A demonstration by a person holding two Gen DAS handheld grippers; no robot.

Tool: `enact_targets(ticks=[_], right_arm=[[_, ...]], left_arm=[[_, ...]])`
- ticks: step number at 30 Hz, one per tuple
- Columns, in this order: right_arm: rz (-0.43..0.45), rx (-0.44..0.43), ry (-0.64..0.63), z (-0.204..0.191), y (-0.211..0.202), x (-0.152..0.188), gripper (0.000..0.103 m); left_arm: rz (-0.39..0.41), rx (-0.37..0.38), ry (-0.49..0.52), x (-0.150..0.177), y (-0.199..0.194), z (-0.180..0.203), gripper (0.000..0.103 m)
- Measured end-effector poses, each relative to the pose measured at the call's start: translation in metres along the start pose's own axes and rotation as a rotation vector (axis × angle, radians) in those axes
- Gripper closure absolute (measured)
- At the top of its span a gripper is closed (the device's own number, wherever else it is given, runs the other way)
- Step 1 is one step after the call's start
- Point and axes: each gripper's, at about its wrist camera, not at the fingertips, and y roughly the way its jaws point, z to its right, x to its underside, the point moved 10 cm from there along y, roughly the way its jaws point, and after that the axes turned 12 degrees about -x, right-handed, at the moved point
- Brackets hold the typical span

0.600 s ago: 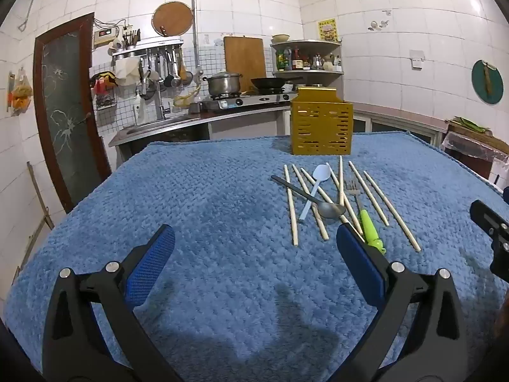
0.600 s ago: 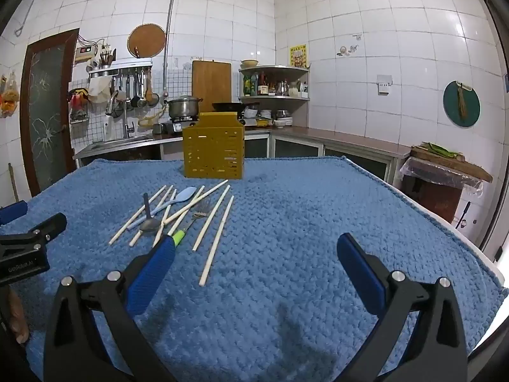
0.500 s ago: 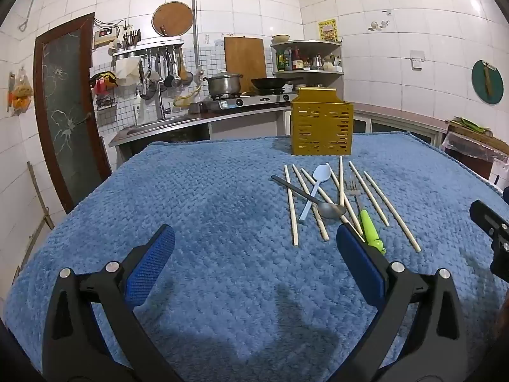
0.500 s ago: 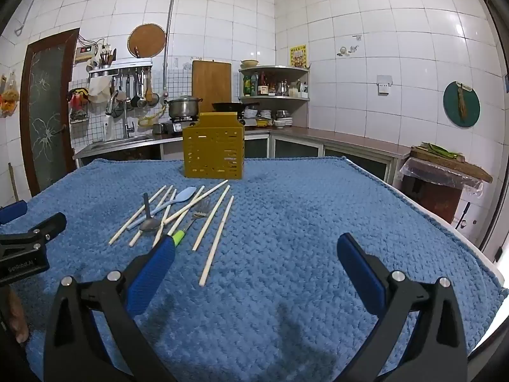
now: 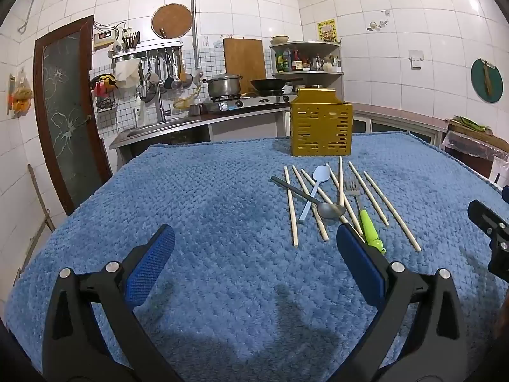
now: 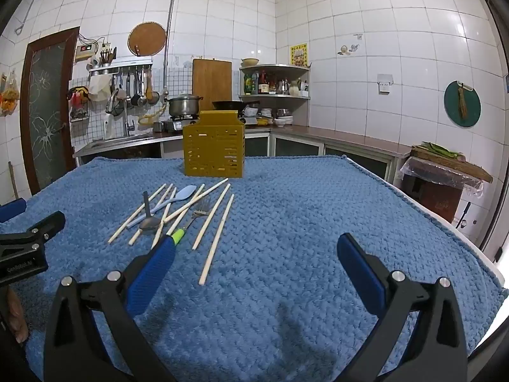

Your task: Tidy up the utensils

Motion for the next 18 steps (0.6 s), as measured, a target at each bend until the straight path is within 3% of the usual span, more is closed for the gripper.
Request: enact_targets(ticks=[18], right_arm=[[-0.006, 0.000, -0.001, 0.0003, 0.0039, 0.0016, 0.004]], left_arm=[[0.002, -0.002, 0.001, -0.0017, -0.0054, -0.0002, 0.005]])
